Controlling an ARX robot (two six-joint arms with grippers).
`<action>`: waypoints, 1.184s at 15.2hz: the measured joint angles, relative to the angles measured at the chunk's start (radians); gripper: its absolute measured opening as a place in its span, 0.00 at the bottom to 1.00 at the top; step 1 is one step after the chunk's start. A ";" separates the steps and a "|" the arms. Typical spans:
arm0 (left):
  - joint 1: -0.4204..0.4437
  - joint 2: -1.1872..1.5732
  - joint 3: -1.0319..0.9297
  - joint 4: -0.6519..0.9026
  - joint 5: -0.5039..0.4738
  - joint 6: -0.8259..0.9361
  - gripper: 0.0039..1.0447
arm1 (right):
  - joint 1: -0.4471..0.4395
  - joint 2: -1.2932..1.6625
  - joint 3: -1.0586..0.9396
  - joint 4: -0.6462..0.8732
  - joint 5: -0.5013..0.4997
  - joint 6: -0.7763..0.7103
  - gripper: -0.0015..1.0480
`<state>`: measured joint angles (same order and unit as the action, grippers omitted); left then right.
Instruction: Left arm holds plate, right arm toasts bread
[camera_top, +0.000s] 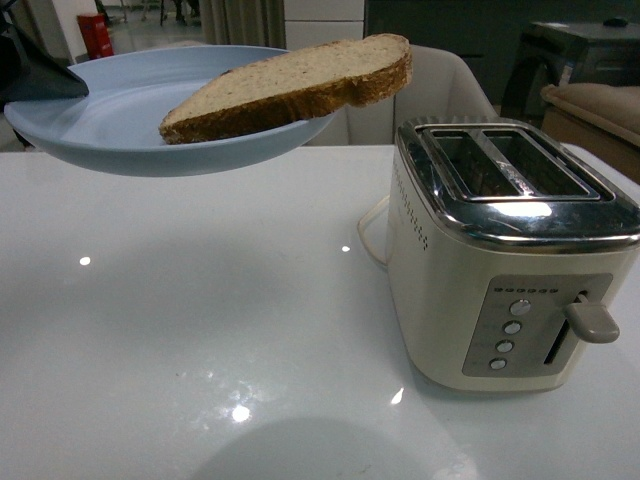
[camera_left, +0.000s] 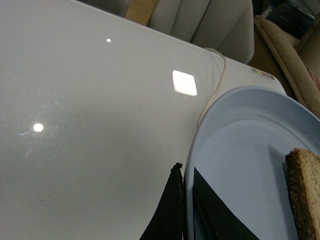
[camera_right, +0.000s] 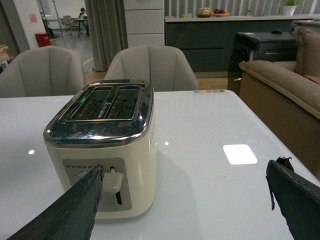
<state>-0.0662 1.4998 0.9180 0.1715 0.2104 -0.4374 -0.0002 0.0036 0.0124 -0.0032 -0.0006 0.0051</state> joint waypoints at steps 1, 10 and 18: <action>0.000 0.000 0.000 0.000 0.000 0.000 0.02 | 0.000 0.000 0.000 0.000 0.000 0.000 0.94; 0.000 0.000 0.000 0.000 0.000 0.000 0.02 | 0.056 0.116 0.047 -0.095 0.248 -0.048 0.94; 0.003 0.003 0.000 0.000 0.001 0.000 0.02 | 0.081 0.691 0.383 0.348 0.233 -0.111 0.94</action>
<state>-0.0635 1.5028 0.9180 0.1719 0.2111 -0.4370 0.0807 0.6949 0.3954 0.3450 0.2329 -0.1059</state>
